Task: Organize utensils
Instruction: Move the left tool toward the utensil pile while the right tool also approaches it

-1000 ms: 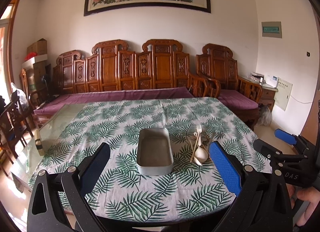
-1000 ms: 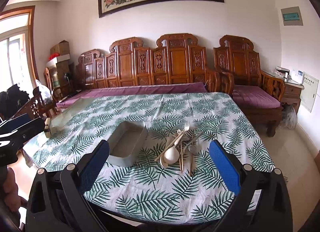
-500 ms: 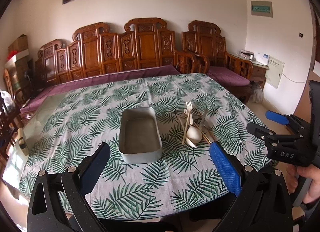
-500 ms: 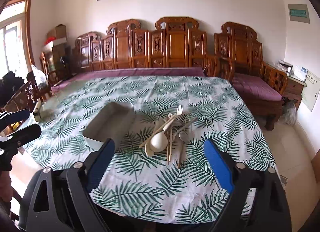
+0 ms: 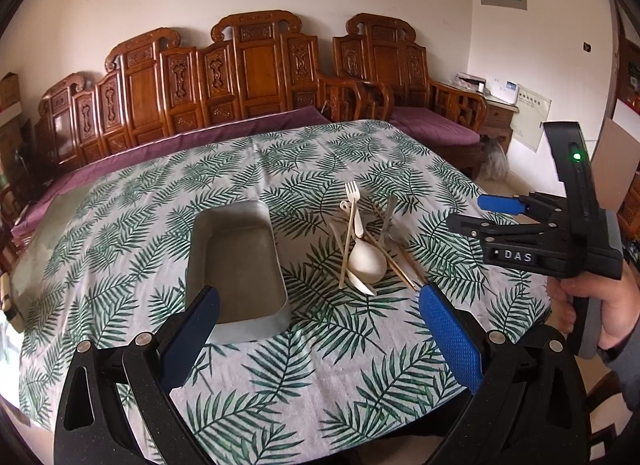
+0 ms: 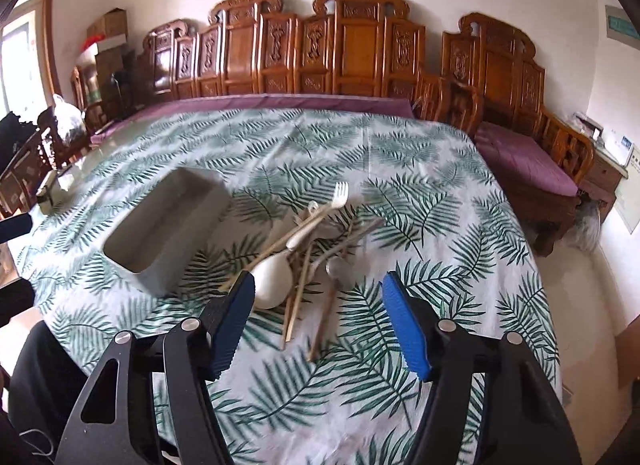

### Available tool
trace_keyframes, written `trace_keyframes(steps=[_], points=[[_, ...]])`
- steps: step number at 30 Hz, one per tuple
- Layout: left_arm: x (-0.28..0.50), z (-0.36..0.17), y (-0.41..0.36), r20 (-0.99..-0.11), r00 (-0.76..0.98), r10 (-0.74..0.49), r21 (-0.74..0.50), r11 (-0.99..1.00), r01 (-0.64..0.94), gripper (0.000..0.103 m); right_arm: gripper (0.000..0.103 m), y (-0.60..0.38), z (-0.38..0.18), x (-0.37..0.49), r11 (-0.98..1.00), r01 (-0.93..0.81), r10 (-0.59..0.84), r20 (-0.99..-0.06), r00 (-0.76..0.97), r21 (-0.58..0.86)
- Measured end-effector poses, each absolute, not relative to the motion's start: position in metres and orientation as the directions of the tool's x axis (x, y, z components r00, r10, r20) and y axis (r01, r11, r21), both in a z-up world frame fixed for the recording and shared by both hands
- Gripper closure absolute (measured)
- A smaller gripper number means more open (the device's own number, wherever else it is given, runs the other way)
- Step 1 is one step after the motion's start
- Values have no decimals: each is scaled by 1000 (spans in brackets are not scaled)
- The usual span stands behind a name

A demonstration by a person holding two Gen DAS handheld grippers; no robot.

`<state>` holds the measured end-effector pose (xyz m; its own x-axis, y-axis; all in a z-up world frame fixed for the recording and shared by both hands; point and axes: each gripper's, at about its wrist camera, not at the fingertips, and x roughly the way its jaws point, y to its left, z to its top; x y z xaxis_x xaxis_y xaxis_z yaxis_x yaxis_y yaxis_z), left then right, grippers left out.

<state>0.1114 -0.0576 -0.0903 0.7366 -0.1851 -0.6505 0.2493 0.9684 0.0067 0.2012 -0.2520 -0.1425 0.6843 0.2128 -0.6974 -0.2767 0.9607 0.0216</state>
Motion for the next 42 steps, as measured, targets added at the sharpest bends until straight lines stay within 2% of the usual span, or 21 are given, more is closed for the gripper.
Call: trace_keyframes(steps=[6,8,12,14,17,21,23,28,33,35,37,42], points=[[137,-107,-63,-687,698,-201,-10,963,268,18,35,-257,-167,230,961,-274,211,-732,648,35],[147,-114,-67,-705,677,-209,-21,961,274,26,36,-258,-178,241,960,-276,213,-744,634,40],[164,-127,-78,-729,644,-231,-37,953,299,34,42,-260,-194,259,956,-290,217,-764,608,40],[175,-136,-86,-747,616,-249,-55,947,317,42,43,-260,-201,267,950,-307,229,-775,589,48],[192,-149,-94,-769,584,-260,-80,945,317,44,44,-263,-207,279,950,-307,235,-781,578,59],[215,-164,-104,-795,551,-253,-86,947,311,52,44,-267,-209,295,950,-306,239,-781,577,65],[228,-170,-107,-807,536,-250,-90,947,307,59,44,-270,-209,299,951,-300,240,-780,578,70],[256,-188,-106,-833,492,-254,-132,954,270,67,45,-271,-212,307,955,-291,226,-790,570,63],[280,-207,-113,-859,453,-236,-125,957,262,68,45,-271,-209,307,954,-290,237,-787,570,77],[288,-215,-116,-870,434,-234,-127,957,260,76,45,-271,-209,307,953,-294,237,-787,569,75],[295,-220,-116,-876,421,-236,-136,957,255,80,45,-272,-209,307,954,-290,236,-790,566,77],[303,-229,-116,-883,399,-248,-152,954,257,81,45,-276,-211,307,958,-276,225,-795,564,75]])
